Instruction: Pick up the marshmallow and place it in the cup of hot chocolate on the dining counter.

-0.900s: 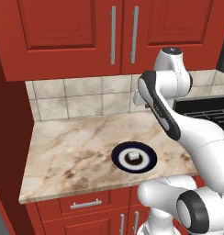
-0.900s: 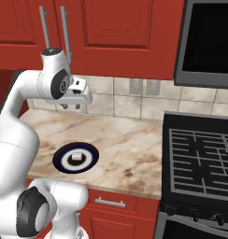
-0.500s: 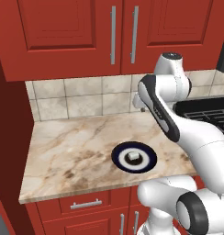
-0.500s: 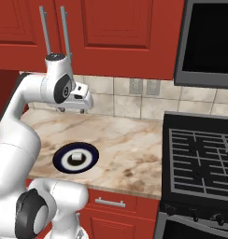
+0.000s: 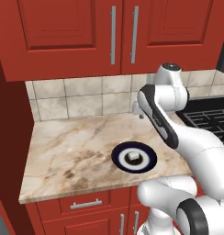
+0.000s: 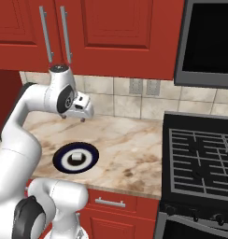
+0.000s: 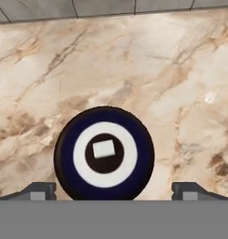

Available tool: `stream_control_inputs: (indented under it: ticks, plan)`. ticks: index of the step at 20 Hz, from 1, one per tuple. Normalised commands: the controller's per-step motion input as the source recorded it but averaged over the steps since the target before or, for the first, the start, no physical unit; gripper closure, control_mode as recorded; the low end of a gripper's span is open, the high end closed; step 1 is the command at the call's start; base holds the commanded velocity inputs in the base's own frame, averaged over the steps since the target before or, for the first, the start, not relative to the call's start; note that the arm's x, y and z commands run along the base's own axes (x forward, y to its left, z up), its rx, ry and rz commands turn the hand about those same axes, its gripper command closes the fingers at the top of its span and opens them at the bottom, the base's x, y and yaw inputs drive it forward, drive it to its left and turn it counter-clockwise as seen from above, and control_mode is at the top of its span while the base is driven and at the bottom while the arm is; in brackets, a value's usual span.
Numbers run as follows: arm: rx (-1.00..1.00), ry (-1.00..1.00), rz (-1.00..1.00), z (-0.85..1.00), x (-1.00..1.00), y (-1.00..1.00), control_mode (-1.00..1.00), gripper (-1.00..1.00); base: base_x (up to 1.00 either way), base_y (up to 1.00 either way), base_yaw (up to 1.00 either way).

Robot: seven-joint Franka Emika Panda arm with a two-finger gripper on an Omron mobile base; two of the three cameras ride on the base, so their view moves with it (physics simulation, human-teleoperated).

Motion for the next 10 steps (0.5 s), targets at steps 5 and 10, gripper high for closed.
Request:
stream_control_inputs:
  ticks: [5, 10]
  plan:
    - [0.0, 0.08, -0.27, -0.26, 0.0, 0.19, -1.0, -1.0, 0.0, 0.0, 0.0]
    - [0.0, 0.19, -0.29, -0.24, 0.0, 0.26, -1.0, -1.0, 0.0, 0.0, 0.0]
